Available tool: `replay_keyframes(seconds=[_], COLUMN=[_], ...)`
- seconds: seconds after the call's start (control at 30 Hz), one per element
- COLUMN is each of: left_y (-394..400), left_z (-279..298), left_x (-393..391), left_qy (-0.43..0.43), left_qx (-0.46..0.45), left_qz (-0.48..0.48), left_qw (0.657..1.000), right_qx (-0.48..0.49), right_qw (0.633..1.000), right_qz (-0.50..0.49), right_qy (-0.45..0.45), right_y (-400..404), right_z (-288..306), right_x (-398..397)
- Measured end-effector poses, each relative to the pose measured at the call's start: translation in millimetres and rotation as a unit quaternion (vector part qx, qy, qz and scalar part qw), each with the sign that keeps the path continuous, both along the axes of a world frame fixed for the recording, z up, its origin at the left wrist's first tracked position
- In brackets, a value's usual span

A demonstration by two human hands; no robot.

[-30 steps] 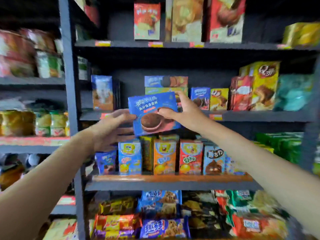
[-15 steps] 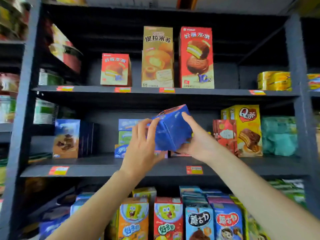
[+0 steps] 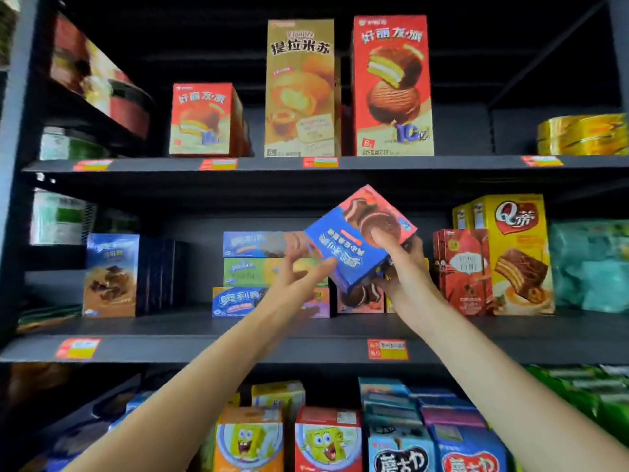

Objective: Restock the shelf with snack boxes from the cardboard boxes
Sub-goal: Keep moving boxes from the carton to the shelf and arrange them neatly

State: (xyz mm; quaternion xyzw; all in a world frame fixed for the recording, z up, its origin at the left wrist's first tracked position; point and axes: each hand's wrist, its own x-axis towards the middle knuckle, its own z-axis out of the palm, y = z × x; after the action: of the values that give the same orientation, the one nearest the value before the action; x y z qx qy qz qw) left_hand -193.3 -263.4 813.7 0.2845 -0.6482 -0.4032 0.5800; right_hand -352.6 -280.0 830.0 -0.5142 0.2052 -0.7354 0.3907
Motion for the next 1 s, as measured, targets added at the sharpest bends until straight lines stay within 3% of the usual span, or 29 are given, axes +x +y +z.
replay_keyframes(seconds=[0.07,0.2,0.27,0.33,0.43,0.5,0.57,0.73,0.8,0.9,1.0], left_y=[-3.4,-11.9,-12.4,-13.5,-7.5,-8.6,-16.7,-44.1,-53.8,-63.2,-72.0], left_z=[-0.7,24.1,43.1,59.0,77.2,84.6,87.6,72.5,59.6,45.7,44.8], left_x=[-4.6,8.8,16.7,18.1,5.5,-8.4,-19.1,-15.4,-14.8,-23.2,-30.1], left_qy=[0.013,0.037,0.026,-0.026,-0.177,-0.230,-0.213,-0.200,-0.225,-0.233,-0.216], left_qx=[0.025,-0.029,-0.056,-0.099,-0.120,-0.127,-0.145,-0.164,-0.152,-0.162,-0.209], left_qz=[-0.044,0.014,0.032,0.024,-0.005,-0.014,0.001,0.103,0.088,0.046,0.110], left_qw=[0.999,0.999,0.998,0.994,0.977,0.965,0.966,0.960,0.958,0.958,0.947], right_qx=[-0.013,0.034,0.013,-0.039,-0.053,-0.050,-0.048,-0.019,-0.033,-0.058,-0.085], right_qw=[0.999,0.991,0.973,0.944,0.918,0.918,0.931,0.948,0.956,0.952,0.947], right_qz=[-0.005,-0.015,-0.080,-0.126,-0.103,-0.078,-0.085,-0.216,-0.222,-0.226,-0.215], right_qy=[0.032,0.131,0.217,0.304,0.380,0.384,0.351,0.232,0.191,0.199,0.224], right_y=[-0.3,6.4,8.3,11.6,14.3,11.8,4.0,-22.5,-30.7,-41.0,-53.2], right_z=[-1.0,9.4,14.9,21.6,30.5,33.3,30.9,22.7,23.1,28.1,34.9], right_x=[0.6,-20.2,-32.8,-35.6,-34.0,-36.3,-43.7,-71.8,-74.8,-64.0,-49.9])
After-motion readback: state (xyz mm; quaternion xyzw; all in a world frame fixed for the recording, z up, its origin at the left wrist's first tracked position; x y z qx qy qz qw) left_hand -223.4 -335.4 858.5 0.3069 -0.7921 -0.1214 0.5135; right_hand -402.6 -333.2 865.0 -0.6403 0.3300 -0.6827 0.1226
